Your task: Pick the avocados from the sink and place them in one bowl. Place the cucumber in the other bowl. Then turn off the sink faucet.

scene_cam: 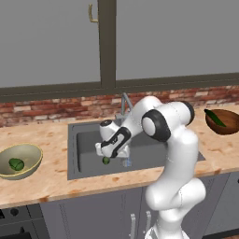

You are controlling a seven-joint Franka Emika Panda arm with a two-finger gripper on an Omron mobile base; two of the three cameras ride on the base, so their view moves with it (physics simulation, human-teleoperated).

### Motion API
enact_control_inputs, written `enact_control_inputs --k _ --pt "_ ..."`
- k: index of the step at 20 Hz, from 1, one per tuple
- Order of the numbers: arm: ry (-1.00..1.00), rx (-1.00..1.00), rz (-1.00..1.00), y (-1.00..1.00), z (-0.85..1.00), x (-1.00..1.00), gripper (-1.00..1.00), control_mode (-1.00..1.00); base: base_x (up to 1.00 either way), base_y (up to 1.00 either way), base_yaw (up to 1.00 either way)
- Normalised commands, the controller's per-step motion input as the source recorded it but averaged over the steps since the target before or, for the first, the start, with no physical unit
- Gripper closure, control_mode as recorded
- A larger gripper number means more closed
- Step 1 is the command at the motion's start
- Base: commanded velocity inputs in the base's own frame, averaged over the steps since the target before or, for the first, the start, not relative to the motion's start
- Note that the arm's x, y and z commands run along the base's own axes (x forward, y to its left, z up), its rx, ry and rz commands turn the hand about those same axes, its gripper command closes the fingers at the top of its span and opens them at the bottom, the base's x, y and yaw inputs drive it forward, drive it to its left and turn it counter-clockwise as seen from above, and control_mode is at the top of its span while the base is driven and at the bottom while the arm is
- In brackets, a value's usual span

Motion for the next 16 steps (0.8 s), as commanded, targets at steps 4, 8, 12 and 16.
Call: enact_control_inputs --k 4,8,12,16 --pt "0.03 -0.04 0.00 0.15 -0.28 0.30 -1.00 -1.00 0.00 0.00 0.00" --pt "0.00 -0.01 0.00 0.06 -0.30 0.29 -1.00 -1.00 0.00 0.00 0.00" --pt "0.00 0.00 0.01 0.01 -0.22 0.30 -1.00 -1.00 0.00 0.00 0.00" --pt "0.00 0.00 0.01 0.00 -0.21 0.33 -1.00 -1.00 0.00 0.00 0.00"
